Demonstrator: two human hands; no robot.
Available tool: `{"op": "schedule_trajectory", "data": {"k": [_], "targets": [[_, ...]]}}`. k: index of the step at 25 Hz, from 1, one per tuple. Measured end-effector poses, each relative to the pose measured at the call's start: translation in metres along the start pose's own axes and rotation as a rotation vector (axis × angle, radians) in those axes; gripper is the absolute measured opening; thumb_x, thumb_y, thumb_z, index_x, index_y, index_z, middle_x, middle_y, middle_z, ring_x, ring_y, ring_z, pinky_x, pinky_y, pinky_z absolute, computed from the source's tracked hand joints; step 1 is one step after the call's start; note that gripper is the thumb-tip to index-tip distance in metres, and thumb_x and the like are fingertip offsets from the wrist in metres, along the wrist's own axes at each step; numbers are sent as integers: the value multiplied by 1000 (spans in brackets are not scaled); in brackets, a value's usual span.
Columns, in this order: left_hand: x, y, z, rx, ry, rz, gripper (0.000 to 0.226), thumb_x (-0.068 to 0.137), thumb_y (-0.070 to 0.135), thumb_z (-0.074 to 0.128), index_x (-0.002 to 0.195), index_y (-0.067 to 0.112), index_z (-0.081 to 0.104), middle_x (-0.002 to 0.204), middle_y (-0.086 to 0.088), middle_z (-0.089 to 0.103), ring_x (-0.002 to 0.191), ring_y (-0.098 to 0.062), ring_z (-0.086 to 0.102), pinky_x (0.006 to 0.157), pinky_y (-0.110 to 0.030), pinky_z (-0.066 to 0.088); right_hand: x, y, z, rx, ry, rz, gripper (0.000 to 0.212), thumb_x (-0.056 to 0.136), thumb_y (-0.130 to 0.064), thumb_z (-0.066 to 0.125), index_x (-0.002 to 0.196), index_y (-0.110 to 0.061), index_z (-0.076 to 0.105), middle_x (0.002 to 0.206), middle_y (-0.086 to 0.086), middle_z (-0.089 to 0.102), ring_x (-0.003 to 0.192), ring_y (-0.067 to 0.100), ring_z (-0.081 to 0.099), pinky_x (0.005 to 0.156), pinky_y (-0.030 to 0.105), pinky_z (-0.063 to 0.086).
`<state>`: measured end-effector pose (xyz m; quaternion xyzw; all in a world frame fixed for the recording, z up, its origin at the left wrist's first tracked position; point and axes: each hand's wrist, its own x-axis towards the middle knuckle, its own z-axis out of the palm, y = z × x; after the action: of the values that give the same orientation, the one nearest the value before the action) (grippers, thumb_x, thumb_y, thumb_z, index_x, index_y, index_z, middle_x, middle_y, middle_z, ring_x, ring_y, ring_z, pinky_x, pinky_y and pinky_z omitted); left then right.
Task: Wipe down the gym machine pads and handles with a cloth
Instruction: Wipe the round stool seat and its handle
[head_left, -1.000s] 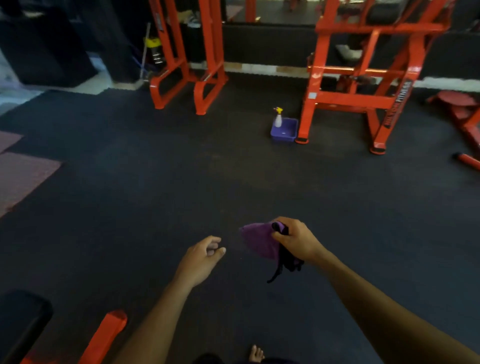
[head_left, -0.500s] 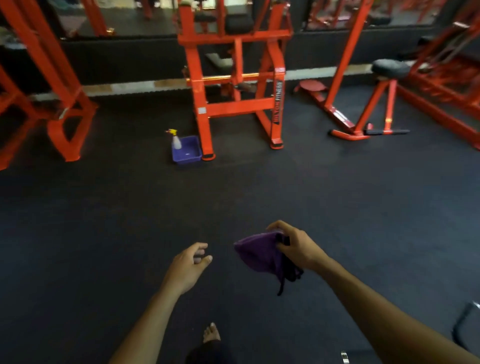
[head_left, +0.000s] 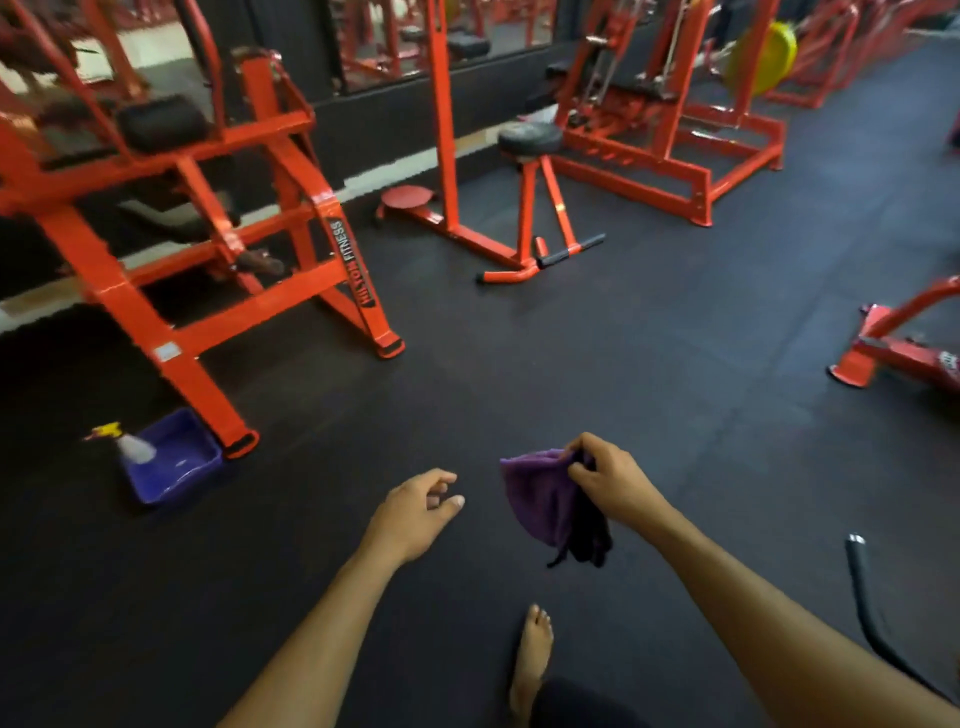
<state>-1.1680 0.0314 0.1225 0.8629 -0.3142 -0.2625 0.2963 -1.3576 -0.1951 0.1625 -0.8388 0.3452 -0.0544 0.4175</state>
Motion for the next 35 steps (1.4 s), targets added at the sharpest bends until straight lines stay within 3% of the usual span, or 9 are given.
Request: {"op": "schedule_trajectory", "data": {"k": [6,9,13,17,21,28,35], "targets": [[171,49,-20,277,-81,6,53,98,54,58,148,42,43,147,12,49,129,-15,55,97,-42,51,148,12,-52,32,50,86,19,93,-13,54,100,-29,62,85,-6,64,71,10,62,55,23,49],[247,63,-38,298,-57,-21,55,100,53,57,150,41,39,151,9,45,130,-18,54,95,-41,50,216,15,-73,-8,47,126,18,93,-15,57,103,-29,62,89,-7,66,73,12,67,56,28,55],[342,55,-50,291,-107,-34,56,99,53,58,151,40,40,152,9,43,131,-18,53,88,-35,47,312,19,-82,-81,34,182,15,94,-16,58,101,-28,63,90,-9,64,74,10,65,55,24,50],[454,25,-74,142,-179,-27,60,95,48,68,149,40,43,154,7,43,136,-17,50,104,-42,49,418,16,-77,-161,-2,209,15,95,-16,59,100,-28,64,91,-7,67,77,11,66,61,31,57],[553,15,-117,106,-200,-57,61,93,47,71,148,43,43,155,6,43,139,-17,48,107,-45,49,515,-14,-84,-230,-45,224,15,96,-17,57,97,-31,63,88,-5,69,72,13,67,59,33,57],[737,29,-175,173,-250,-46,57,92,46,72,144,41,49,145,10,52,131,-13,53,104,-40,49,673,-40,-100,-151,8,258,16,95,-15,57,97,-29,63,87,-7,67,70,11,66,50,22,49],[941,93,-187,242,-274,51,54,92,37,75,142,27,56,138,0,60,121,-15,60,102,-28,45,882,-35,-130,26,108,252,17,86,-15,64,88,-32,65,82,-8,67,73,7,62,60,21,46]]}}
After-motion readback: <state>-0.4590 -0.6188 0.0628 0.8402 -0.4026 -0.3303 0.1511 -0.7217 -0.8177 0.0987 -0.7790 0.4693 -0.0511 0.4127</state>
